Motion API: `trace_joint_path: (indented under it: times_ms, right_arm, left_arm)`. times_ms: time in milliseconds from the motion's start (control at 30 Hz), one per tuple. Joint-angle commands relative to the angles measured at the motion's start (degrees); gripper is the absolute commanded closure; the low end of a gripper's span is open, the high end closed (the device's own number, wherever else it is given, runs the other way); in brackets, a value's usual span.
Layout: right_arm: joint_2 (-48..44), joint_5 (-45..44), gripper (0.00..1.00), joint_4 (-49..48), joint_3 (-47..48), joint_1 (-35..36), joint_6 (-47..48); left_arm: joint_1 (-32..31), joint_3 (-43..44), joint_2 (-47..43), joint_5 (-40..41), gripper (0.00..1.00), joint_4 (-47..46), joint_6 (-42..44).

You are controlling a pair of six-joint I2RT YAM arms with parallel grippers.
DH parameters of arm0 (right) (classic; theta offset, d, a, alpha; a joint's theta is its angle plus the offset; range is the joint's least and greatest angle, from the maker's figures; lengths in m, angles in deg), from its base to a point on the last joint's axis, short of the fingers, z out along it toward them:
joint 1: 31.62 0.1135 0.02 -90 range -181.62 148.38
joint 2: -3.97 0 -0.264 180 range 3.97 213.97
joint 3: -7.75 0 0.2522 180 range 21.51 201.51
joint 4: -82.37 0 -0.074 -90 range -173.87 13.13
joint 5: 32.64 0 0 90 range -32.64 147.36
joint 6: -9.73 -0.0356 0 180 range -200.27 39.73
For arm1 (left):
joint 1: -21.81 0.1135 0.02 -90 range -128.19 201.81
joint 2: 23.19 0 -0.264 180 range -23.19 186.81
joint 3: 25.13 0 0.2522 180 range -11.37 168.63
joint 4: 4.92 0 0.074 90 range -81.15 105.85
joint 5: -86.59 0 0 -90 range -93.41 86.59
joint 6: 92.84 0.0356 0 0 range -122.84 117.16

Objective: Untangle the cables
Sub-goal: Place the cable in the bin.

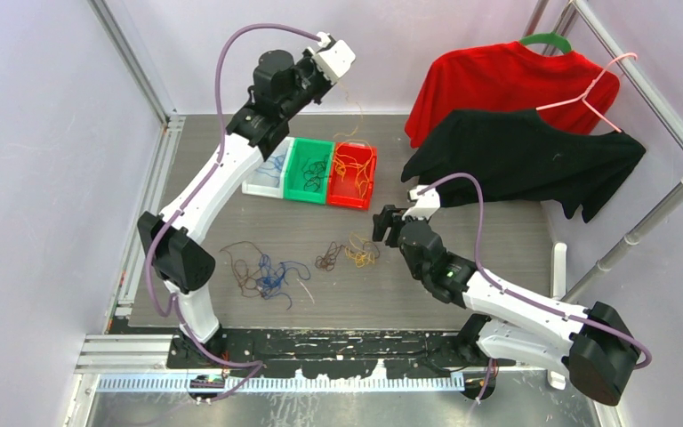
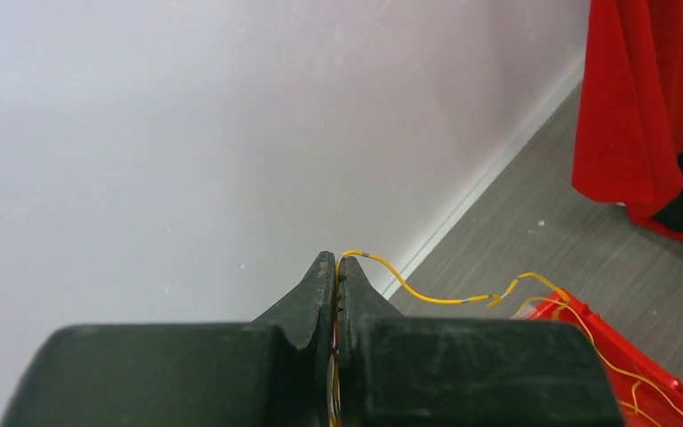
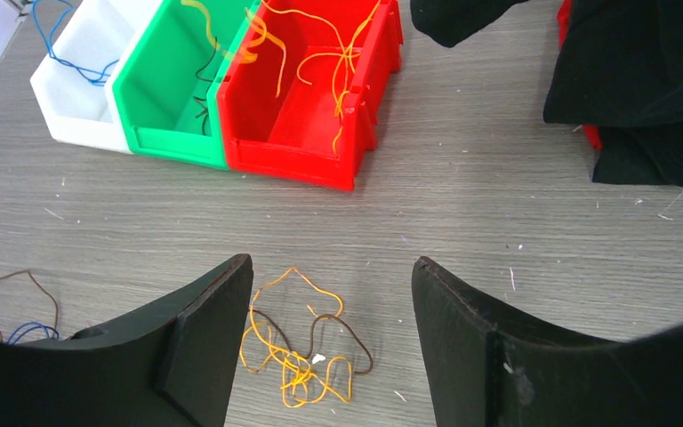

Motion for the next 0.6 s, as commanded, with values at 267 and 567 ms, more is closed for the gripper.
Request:
trace_joint_path:
  times_ms: [267,567]
  right_arm:
    - [-3.17,-3.01,0.29,-1.59,-1.44,-0.23,-1.05]
    - [-6.0,-4.52,0.29,-0.22,-2.27,-0.47,-1.52]
  left_arm:
    - [-0.7,-0.46,3.55,1.16,1.0,-5.25,1.73]
    - [-2.95,-7.74,6.55,1.43,1.0,-6.05,3.88]
